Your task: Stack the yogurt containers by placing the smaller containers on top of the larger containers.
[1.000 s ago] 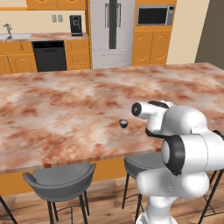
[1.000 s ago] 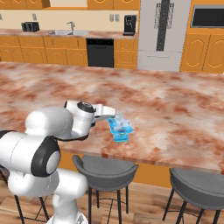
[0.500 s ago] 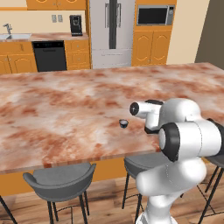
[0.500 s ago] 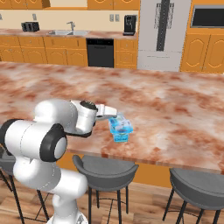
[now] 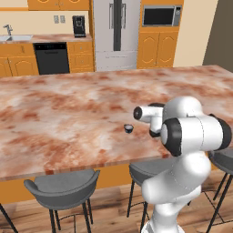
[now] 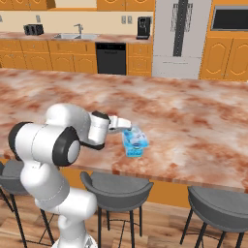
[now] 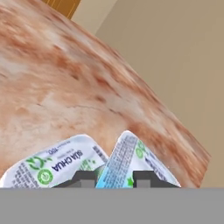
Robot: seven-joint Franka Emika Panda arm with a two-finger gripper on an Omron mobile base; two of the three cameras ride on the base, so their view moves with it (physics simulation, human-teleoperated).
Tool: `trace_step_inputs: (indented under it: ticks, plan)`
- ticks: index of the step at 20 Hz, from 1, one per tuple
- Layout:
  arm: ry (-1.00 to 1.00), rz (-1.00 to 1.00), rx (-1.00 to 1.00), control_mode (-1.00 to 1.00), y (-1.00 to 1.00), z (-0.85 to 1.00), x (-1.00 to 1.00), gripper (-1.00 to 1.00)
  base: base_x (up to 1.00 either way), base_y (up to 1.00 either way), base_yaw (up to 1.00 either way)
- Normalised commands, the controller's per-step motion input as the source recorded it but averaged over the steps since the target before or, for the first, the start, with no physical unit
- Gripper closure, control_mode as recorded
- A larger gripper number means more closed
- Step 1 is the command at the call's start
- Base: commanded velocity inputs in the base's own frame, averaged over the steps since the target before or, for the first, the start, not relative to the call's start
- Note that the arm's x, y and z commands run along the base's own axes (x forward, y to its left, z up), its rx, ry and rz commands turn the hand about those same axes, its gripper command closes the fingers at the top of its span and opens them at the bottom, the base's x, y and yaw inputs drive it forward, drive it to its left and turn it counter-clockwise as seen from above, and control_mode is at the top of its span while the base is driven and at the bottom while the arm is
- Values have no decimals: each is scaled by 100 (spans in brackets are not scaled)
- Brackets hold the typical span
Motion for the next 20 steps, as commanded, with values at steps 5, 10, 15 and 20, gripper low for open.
trace_step_inputs:
  ticks: [5,10,15,20]
  plan:
    - [0,-2,-1,-100,-5,-16,22,100,0,0,0]
    - [1,-2,0,-100,-2,-15,13,100,0,0,0]
    - [1,-2,0,-100,-1,-21,0,100,0,0,0]
    - [0,-3,0,-100,-3,-24,0,100,0,0,0]
